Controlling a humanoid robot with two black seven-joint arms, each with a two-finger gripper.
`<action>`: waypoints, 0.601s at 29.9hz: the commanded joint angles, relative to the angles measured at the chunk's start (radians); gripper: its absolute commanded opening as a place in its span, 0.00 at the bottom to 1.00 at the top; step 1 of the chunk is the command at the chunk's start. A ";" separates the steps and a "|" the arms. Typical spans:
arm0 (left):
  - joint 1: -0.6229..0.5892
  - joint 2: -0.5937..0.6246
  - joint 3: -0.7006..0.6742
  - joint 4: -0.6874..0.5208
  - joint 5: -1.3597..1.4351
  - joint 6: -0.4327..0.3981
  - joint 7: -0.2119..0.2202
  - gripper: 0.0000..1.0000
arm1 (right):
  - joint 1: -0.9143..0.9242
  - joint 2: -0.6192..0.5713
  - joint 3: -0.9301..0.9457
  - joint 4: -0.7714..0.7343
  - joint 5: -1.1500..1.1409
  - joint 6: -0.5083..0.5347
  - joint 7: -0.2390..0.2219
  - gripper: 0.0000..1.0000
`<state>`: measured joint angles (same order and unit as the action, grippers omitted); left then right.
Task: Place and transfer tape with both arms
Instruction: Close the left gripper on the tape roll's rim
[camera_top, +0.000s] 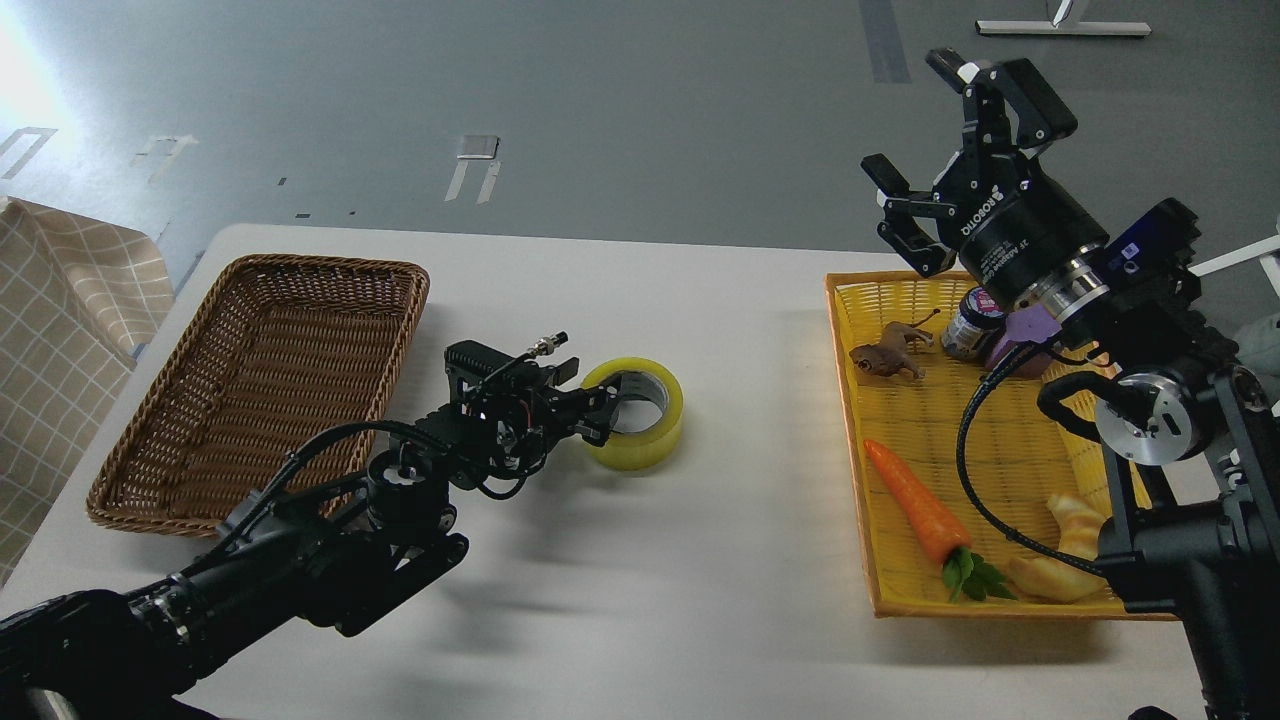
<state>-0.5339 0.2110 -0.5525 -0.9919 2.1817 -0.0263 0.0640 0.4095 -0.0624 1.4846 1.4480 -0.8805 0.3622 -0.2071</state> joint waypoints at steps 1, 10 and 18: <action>-0.011 0.002 0.000 -0.002 0.000 -0.017 0.000 0.16 | -0.012 0.000 -0.001 -0.001 -0.001 0.000 0.000 1.00; -0.032 0.010 0.000 -0.059 0.000 -0.118 0.000 0.00 | -0.028 -0.008 0.000 -0.014 -0.002 -0.020 0.000 1.00; -0.044 0.025 0.000 -0.063 0.000 -0.124 0.000 0.00 | -0.031 -0.008 0.000 -0.032 -0.002 -0.029 0.000 1.00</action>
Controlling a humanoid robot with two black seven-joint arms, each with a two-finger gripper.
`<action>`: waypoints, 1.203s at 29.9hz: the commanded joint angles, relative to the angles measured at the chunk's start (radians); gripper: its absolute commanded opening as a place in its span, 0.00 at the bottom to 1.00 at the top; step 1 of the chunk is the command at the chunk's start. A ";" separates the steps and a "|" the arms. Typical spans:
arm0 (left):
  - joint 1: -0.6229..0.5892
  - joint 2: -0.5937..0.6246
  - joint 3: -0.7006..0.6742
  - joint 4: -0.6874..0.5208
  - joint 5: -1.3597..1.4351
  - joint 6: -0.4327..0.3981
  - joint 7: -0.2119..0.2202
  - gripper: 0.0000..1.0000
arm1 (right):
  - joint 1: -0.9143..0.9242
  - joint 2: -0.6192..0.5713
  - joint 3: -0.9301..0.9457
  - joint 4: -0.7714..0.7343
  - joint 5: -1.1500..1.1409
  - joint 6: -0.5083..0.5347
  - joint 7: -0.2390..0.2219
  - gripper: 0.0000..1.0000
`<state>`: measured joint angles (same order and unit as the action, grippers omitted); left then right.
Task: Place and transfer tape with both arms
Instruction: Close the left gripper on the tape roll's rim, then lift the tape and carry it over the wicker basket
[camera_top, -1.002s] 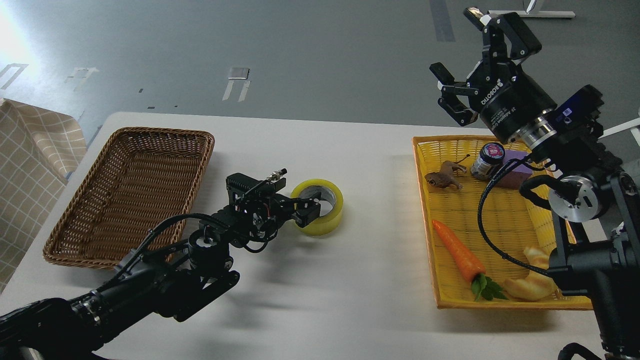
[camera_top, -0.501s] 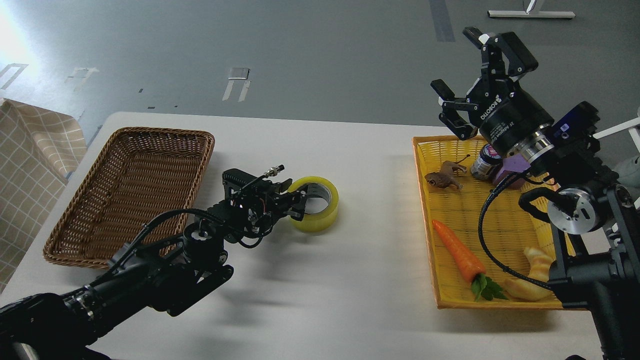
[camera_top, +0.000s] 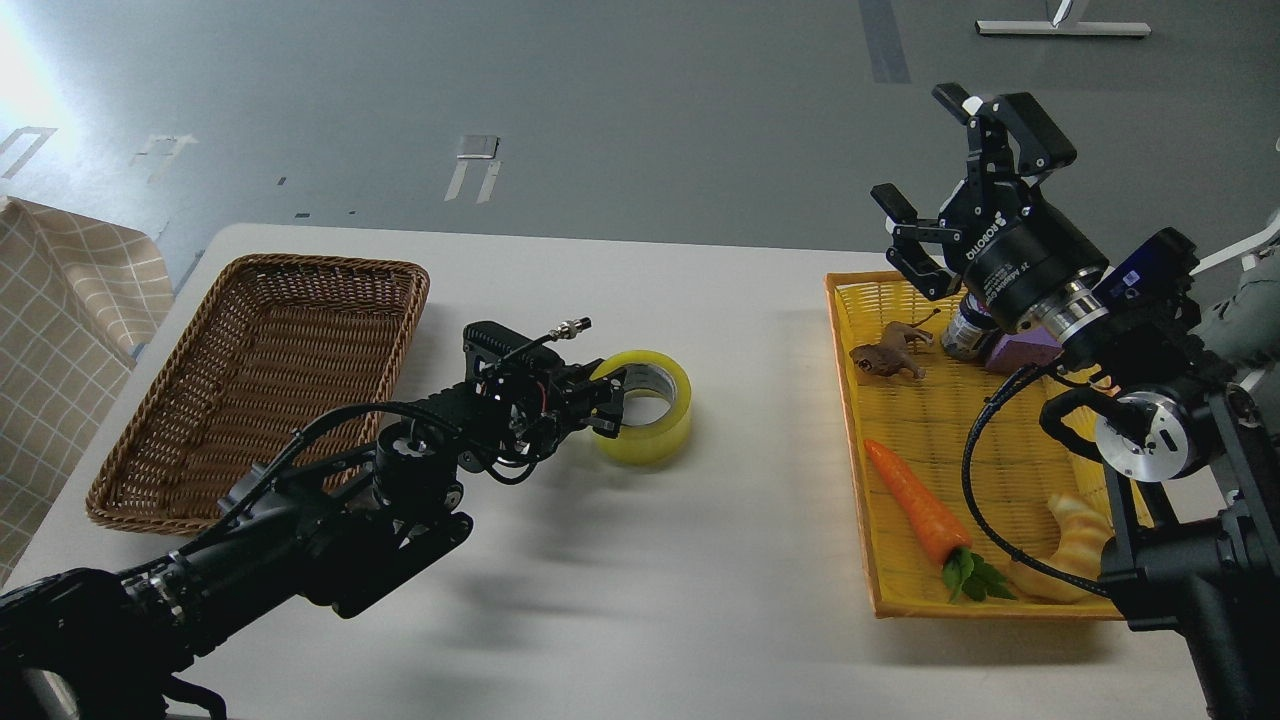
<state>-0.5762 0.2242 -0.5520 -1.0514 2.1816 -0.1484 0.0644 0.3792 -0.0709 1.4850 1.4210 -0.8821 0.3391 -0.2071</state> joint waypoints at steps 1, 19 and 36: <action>-0.002 0.018 0.000 -0.007 0.000 -0.002 0.000 0.00 | 0.000 0.000 0.000 -0.005 0.000 -0.008 0.000 1.00; -0.178 0.259 -0.013 -0.154 -0.149 -0.048 0.003 0.00 | 0.001 -0.001 0.000 -0.024 0.002 -0.008 0.000 1.00; -0.145 0.774 -0.003 -0.229 -0.404 0.026 -0.044 0.00 | 0.000 -0.001 -0.002 -0.019 0.002 -0.008 -0.002 1.00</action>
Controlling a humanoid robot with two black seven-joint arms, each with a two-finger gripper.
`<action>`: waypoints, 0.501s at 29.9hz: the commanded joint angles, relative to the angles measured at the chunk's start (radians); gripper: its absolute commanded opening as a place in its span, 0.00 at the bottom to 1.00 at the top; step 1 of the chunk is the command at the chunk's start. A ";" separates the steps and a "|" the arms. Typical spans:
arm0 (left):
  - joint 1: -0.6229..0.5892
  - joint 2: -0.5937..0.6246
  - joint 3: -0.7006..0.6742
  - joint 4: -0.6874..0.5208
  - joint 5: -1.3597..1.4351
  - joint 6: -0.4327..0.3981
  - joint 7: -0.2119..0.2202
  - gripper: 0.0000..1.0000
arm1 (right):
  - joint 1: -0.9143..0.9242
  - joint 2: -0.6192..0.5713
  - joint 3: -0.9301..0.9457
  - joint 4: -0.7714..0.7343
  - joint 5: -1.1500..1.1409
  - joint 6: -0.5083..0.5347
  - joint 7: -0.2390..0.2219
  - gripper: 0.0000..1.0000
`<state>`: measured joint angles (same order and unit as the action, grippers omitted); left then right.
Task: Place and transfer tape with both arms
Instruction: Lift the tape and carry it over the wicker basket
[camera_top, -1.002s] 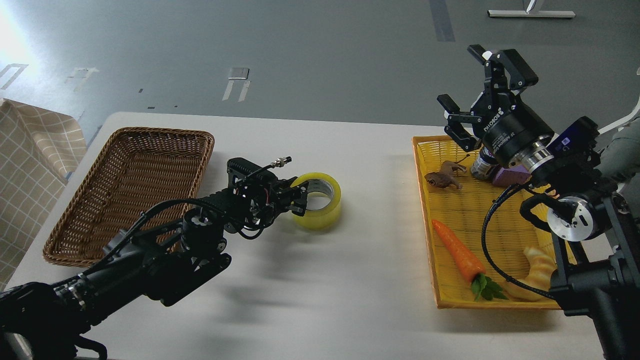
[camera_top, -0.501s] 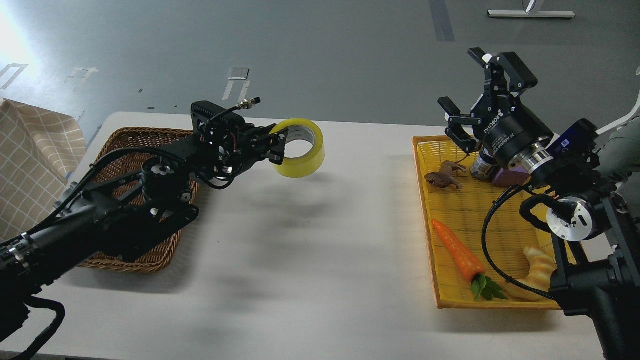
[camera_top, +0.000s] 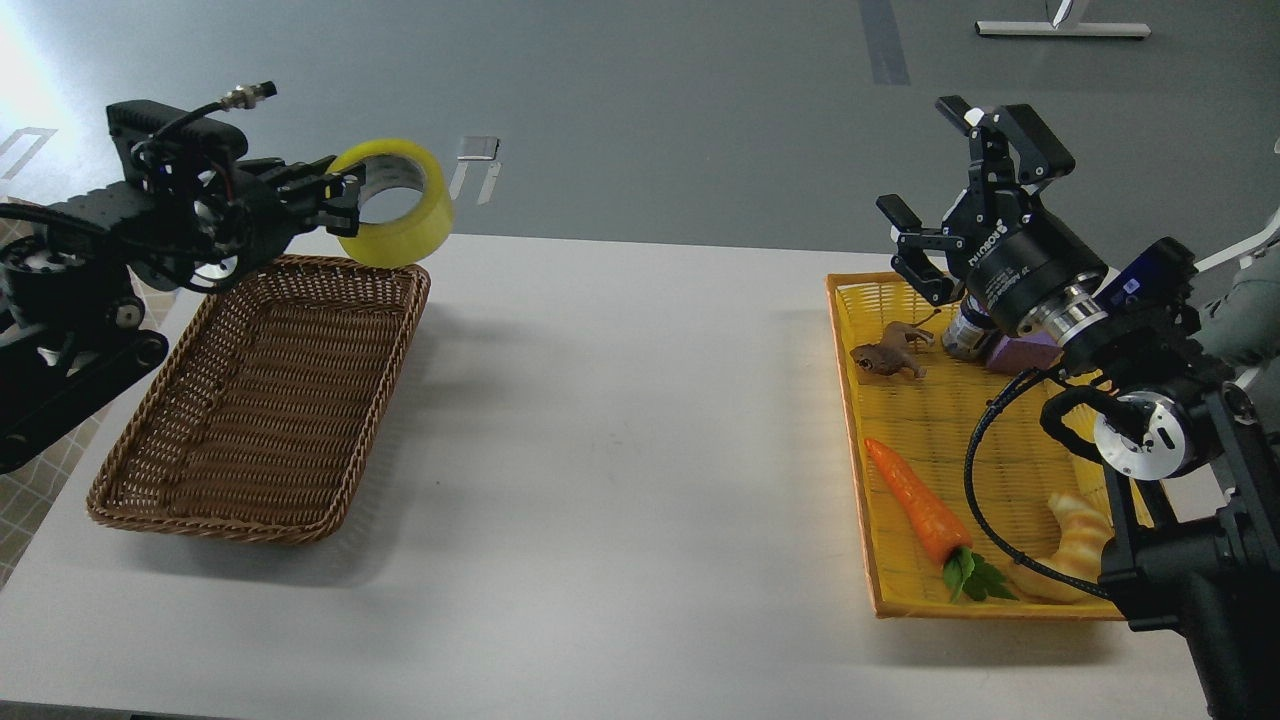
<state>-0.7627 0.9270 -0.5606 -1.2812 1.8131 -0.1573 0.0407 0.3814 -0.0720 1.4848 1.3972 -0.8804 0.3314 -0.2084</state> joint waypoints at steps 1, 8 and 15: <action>0.057 0.082 0.007 0.002 -0.035 0.044 -0.027 0.00 | -0.001 0.000 -0.001 0.005 0.000 0.000 0.000 1.00; 0.264 0.131 0.005 0.017 -0.040 0.171 -0.051 0.00 | -0.002 0.003 0.000 0.011 0.000 0.000 0.000 1.00; 0.333 0.121 0.007 0.074 -0.049 0.219 -0.061 0.00 | -0.004 -0.003 0.000 0.011 0.000 -0.002 0.000 1.00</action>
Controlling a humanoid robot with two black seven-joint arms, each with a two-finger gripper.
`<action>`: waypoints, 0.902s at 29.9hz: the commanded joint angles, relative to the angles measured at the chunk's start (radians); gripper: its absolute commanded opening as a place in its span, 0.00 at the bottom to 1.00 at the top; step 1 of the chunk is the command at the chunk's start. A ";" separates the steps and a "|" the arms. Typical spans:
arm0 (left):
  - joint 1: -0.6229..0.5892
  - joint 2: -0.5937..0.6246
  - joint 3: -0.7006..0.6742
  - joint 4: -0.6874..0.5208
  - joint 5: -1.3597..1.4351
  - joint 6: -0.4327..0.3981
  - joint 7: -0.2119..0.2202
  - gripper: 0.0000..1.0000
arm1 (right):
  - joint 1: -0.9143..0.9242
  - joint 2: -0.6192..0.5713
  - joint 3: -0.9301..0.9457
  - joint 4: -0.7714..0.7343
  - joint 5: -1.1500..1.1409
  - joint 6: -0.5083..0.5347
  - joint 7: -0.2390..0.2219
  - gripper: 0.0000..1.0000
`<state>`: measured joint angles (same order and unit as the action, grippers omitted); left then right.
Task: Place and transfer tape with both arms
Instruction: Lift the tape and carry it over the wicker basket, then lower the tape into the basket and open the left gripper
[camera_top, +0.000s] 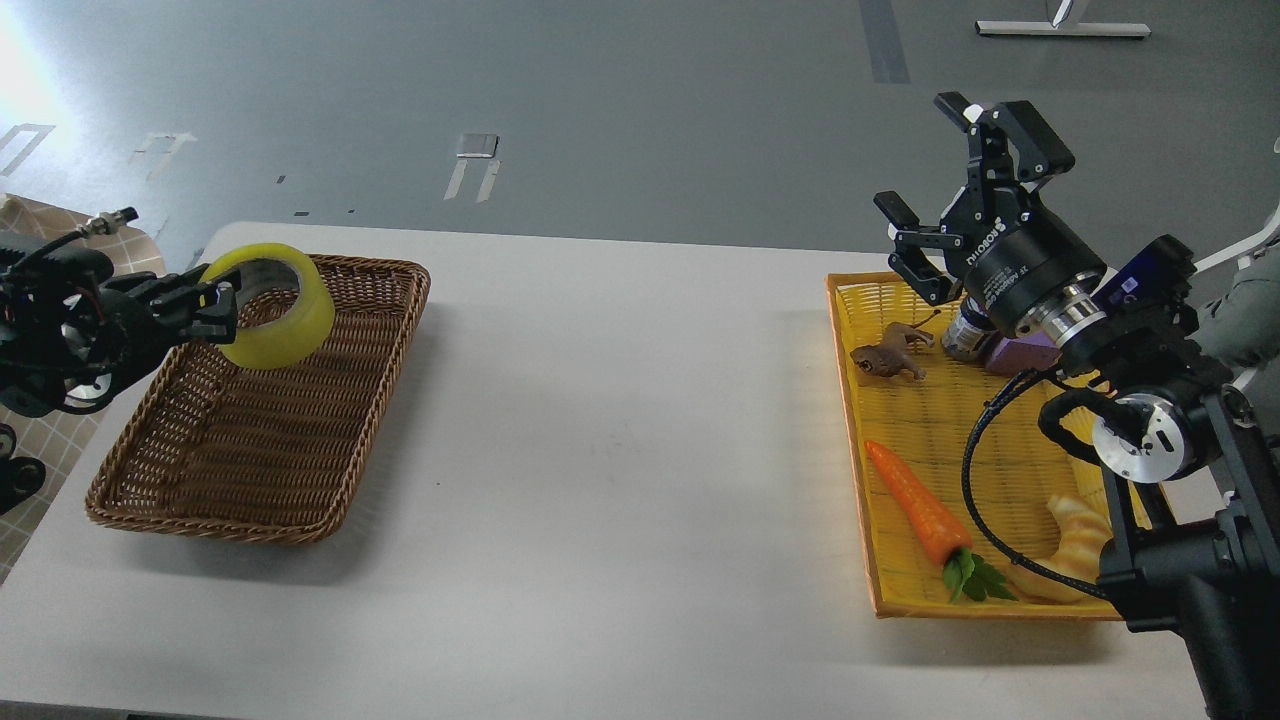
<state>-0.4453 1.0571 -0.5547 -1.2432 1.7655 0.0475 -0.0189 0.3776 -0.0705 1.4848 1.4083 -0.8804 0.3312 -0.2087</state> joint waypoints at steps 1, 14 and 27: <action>0.016 -0.009 0.001 0.036 -0.001 0.014 -0.001 0.00 | 0.000 -0.005 0.000 0.000 0.000 -0.001 0.000 1.00; 0.033 -0.098 0.004 0.137 -0.035 0.014 -0.029 0.00 | -0.008 -0.008 0.000 0.004 0.000 -0.006 -0.004 1.00; 0.036 -0.178 0.012 0.278 -0.037 0.015 -0.120 0.16 | -0.020 -0.008 0.000 0.038 -0.009 -0.021 -0.035 1.00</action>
<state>-0.4051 0.9036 -0.5432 -0.9950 1.7286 0.0615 -0.1038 0.3587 -0.0779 1.4846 1.4332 -0.8893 0.3098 -0.2358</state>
